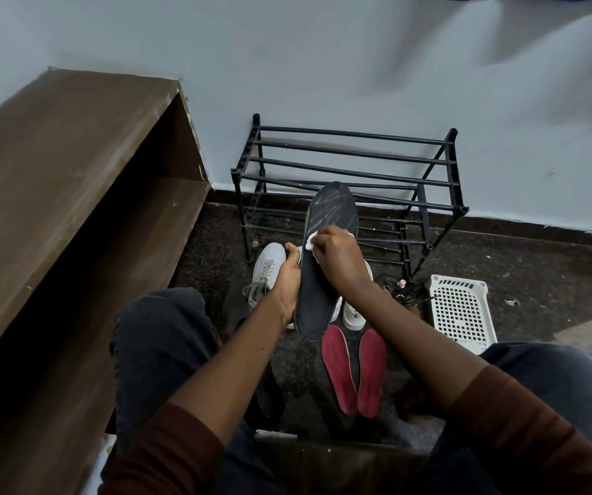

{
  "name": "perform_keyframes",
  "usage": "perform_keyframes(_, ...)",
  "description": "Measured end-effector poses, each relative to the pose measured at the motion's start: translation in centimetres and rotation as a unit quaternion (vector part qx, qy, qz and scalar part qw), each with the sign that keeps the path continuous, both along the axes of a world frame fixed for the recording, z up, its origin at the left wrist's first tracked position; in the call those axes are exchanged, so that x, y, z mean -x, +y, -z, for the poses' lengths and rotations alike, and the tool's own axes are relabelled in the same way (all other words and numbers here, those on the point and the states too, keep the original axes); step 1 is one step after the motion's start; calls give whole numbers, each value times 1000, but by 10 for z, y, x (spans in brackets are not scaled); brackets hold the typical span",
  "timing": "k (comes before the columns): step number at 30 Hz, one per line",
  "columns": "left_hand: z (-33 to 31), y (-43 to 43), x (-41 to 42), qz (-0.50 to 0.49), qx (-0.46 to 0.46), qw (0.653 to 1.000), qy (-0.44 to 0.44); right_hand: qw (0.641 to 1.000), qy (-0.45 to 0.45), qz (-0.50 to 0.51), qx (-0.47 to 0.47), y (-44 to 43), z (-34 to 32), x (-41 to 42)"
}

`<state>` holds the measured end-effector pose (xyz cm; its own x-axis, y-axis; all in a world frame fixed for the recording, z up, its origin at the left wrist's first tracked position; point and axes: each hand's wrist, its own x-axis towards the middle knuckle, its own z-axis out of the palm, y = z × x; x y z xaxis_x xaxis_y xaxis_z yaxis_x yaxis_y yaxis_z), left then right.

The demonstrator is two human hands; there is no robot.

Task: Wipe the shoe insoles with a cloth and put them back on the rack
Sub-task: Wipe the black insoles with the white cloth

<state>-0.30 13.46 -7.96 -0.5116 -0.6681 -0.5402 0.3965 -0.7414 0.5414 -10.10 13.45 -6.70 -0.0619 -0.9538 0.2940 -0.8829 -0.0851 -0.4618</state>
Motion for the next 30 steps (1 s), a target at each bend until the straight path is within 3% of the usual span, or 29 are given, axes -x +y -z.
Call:
perform_keyframes(6, 5, -6, -6, 6, 20, 996, -83, 994, 4, -101, 46, 42, 13, -19)
perform_keyframes(13, 5, 4, -2, 5, -20, 1000, -10, 999, -14, -39, 14, 23, 12, -5)
perform_keyframes(19, 6, 14, 0, 28, -6, 999, -34, 999, -21, 36, -7, 5, 1, 10)
perform_keyframes(25, 7, 4, 1, 20, 9, 992, -121, 998, -6, -59, 2, 33, 9, -8)
perform_keyframes(30, 7, 4, -3, 22, 2, 997, -76, 997, -33, -67, 21, 49, 15, -15)
